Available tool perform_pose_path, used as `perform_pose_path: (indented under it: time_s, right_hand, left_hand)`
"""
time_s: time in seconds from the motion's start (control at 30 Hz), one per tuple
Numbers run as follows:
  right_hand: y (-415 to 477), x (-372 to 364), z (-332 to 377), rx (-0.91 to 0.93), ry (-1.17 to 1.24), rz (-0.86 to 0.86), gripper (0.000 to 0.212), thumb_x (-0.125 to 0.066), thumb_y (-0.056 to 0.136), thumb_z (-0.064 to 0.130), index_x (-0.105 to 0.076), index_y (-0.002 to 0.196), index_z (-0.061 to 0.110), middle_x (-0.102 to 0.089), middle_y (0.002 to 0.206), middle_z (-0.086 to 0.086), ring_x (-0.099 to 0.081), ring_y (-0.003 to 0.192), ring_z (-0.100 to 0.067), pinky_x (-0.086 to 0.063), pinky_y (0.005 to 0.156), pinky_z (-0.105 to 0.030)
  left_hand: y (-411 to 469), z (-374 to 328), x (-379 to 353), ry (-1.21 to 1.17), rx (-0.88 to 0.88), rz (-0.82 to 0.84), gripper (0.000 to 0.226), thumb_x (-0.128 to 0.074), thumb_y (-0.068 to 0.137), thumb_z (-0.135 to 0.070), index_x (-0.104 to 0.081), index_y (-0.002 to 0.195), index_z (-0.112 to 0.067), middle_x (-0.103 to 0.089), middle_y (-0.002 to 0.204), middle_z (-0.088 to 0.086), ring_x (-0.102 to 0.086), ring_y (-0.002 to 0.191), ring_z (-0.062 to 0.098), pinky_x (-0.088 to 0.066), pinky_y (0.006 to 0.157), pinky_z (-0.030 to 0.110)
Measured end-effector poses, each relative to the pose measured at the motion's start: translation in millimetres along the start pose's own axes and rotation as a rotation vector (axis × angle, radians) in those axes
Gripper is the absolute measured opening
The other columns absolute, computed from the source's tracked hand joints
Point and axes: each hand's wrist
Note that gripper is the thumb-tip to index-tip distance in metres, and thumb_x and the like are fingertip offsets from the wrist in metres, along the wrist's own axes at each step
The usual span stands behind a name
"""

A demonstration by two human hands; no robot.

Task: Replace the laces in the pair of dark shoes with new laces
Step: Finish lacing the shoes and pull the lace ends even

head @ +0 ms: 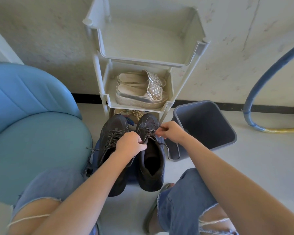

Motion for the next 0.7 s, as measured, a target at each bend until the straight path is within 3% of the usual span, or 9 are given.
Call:
perform_pose_path:
  time_s: [0.07, 0.13, 0.23, 0.37, 0.47, 0.57, 0.63, 0.7]
  right_hand:
    - [1.6, -1.1, -2.6, -0.025, -0.009, 0.044, 0.021, -0.064, 0.088, 0.005, -0.06, 0.071, 0.017, -0.07, 0.102, -0.013, -0.061, 0.085, -0.015, -0.049, 0.082, -0.026]
    - [3.7, -2.1, -3.8, -0.036, -0.008, 0.041, 0.023, -0.065, 0.088, 0.008, -0.059, 0.068, 0.018, -0.07, 0.093, -0.012, -0.058, 0.073, -0.012, -0.046, 0.064, -0.015]
    - [2.8, -0.7, -3.8, -0.078, 0.038, 0.108, 0.016, -0.063, 0.091, 0.021, -0.064, 0.079, 0.011, -0.065, 0.07, 0.0, -0.052, 0.055, -0.006, -0.036, 0.044, -0.011]
    - [-1.1, 6.0, -8.5, -0.052, 0.052, 0.194, 0.008, -0.064, 0.091, 0.02, -0.065, 0.088, 0.013, -0.066, 0.069, 0.004, -0.055, 0.05, 0.001, -0.035, 0.047, -0.015]
    - [0.8, 5.7, -10.2, -0.077, 0.05, 0.16, 0.005, -0.066, 0.089, 0.015, -0.065, 0.085, 0.011, -0.067, 0.071, 0.002, -0.057, 0.051, 0.001, -0.035, 0.047, -0.016]
    - [5.0, 2.1, -9.0, -0.091, 0.053, 0.169, 0.006, -0.067, 0.087, 0.011, -0.065, 0.081, 0.011, -0.067, 0.068, 0.001, -0.056, 0.05, 0.001, -0.035, 0.046, -0.015]
    - [6.4, 1.6, -8.2, -0.091, 0.058, 0.162, 0.009, -0.065, 0.088, 0.012, -0.066, 0.08, 0.009, -0.067, 0.067, 0.001, -0.055, 0.049, -0.001, -0.034, 0.044, -0.015]
    - [6.9, 1.5, -8.4, -0.096, 0.086, 0.159, 0.01, -0.065, 0.089, 0.013, -0.066, 0.08, 0.008, -0.067, 0.065, 0.001, -0.055, 0.05, -0.004, -0.033, 0.043, -0.015]
  left_hand:
    - [0.3, -0.6, 1.1, 0.015, -0.009, 0.01, 0.023, -0.063, 0.082, -0.03, -0.057, 0.067, -0.014, -0.052, 0.064, 0.006, -0.05, 0.063, 0.024, -0.038, 0.059, 0.028]
    - [0.3, -1.2, 0.2, -0.003, -0.025, -0.018, 0.011, -0.065, 0.081, -0.03, -0.062, 0.086, -0.021, -0.06, 0.082, 0.002, -0.056, 0.077, 0.021, -0.042, 0.068, 0.028]
    - [0.1, -2.8, -4.3, -0.037, -0.069, -0.081, 0.037, -0.066, 0.08, -0.026, -0.057, 0.116, -0.028, -0.058, 0.107, -0.006, -0.056, 0.097, 0.015, -0.044, 0.078, 0.028]
    - [-0.2, -5.4, -4.0, -0.129, -0.088, -0.059, 0.017, -0.065, 0.079, -0.016, -0.06, 0.09, -0.029, -0.058, 0.104, -0.003, -0.057, 0.094, 0.015, -0.046, 0.079, 0.031]
    - [0.4, -5.2, -4.8, -0.108, -0.093, -0.062, 0.017, -0.063, 0.08, -0.013, -0.06, 0.075, -0.03, -0.058, 0.101, -0.003, -0.057, 0.091, 0.015, -0.046, 0.077, 0.029]
    - [-0.2, -4.5, -6.1, -0.134, -0.101, -0.092, 0.022, -0.064, 0.081, -0.012, -0.059, 0.092, -0.029, -0.058, 0.1, -0.005, -0.056, 0.089, 0.014, -0.044, 0.073, 0.026]
    - [-0.3, -4.1, -6.8, -0.137, -0.106, -0.084, 0.04, -0.064, 0.081, -0.011, -0.055, 0.114, -0.032, -0.059, 0.104, -0.006, -0.055, 0.094, 0.011, -0.044, 0.078, 0.026]
    - [-2.1, -5.1, -7.3, -0.112, -0.115, -0.102, 0.041, -0.063, 0.082, -0.012, -0.057, 0.118, -0.032, -0.058, 0.108, -0.005, -0.054, 0.097, 0.01, -0.042, 0.079, 0.024]
Point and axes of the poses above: each hand's wrist, its own y-axis towards the middle knuckle, its own x-axis out of the back of the hand, z = x × y
